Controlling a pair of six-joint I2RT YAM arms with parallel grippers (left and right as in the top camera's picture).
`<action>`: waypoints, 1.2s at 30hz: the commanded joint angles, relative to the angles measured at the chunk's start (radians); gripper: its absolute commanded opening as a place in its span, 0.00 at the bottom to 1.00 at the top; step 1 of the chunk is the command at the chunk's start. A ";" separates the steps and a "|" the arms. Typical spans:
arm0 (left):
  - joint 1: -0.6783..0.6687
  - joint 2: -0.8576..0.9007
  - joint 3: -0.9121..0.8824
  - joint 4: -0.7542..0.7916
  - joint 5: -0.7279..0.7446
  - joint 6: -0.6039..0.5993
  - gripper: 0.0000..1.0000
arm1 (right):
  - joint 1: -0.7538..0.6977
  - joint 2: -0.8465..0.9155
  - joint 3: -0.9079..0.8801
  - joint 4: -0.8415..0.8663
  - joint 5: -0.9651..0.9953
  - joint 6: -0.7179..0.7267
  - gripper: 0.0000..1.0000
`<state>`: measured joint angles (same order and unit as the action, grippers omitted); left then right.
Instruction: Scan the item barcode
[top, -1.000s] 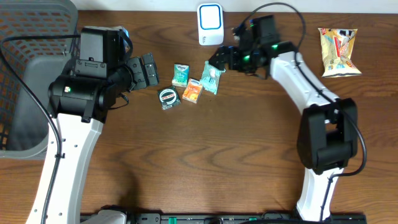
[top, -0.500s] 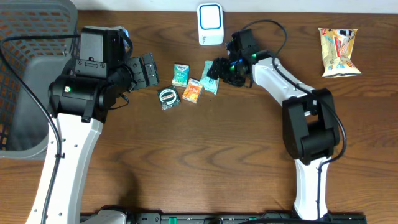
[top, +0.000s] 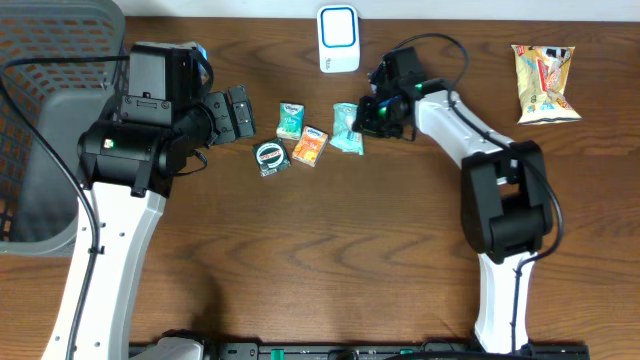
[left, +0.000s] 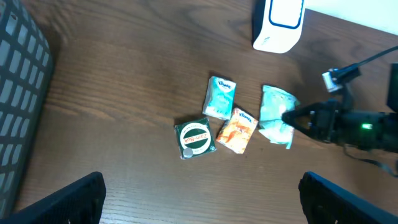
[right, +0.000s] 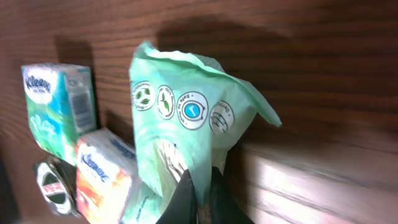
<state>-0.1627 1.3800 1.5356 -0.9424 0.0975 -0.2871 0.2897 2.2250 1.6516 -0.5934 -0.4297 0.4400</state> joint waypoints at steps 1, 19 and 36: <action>0.002 -0.002 0.008 -0.003 -0.013 0.006 0.98 | -0.013 -0.128 -0.002 -0.055 0.115 -0.187 0.01; 0.002 -0.002 0.008 -0.003 -0.013 0.006 0.98 | 0.171 -0.155 0.046 -0.192 0.572 -0.345 0.47; 0.002 -0.002 0.008 -0.003 -0.013 0.006 0.98 | 0.383 0.039 0.046 -0.107 1.079 -0.295 0.55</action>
<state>-0.1627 1.3800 1.5356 -0.9428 0.0978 -0.2874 0.6754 2.2223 1.6875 -0.6941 0.5137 0.1257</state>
